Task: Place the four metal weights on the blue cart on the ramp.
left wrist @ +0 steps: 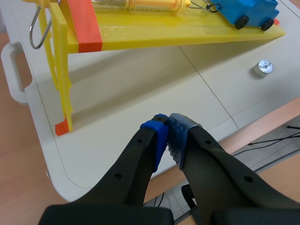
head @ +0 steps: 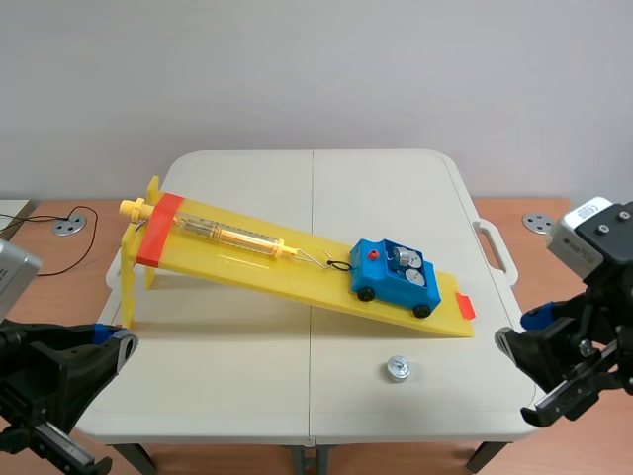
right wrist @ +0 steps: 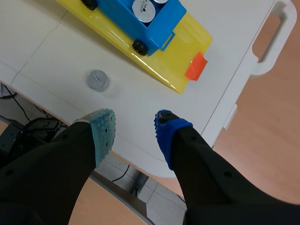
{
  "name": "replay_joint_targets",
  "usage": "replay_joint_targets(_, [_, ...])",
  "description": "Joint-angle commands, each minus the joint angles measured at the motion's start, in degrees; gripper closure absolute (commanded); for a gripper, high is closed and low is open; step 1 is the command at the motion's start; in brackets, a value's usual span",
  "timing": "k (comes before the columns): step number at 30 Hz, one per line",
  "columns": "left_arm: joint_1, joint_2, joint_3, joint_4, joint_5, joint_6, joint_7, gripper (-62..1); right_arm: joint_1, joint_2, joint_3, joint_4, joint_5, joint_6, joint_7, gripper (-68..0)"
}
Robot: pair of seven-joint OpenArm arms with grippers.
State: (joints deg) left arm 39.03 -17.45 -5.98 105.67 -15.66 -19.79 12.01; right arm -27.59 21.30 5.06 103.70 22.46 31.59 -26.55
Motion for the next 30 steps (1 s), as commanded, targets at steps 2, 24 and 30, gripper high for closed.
replay_joint_targets(2, [-1.1, 0.4, -0.9, 4.0, -3.0, -1.4, -5.9, -3.1, 5.8, -0.4, -1.6, -1.4, -1.3, 1.6, 8.6, -21.8])
replay_joint_targets(24, [-1.1, 0.5, -0.9, 4.0, -3.0, -1.4, -5.9, -3.1, 18.9, -10.7, -16.1, -19.0, -15.1, -6.7, 15.5, -21.8])
replay_joint_targets(30, [-1.1, 0.4, -0.9, 4.0, -3.0, -1.4, -5.9, -3.1, 20.7, -12.2, -19.5, -21.0, -18.6, -10.6, 16.7, -21.8])
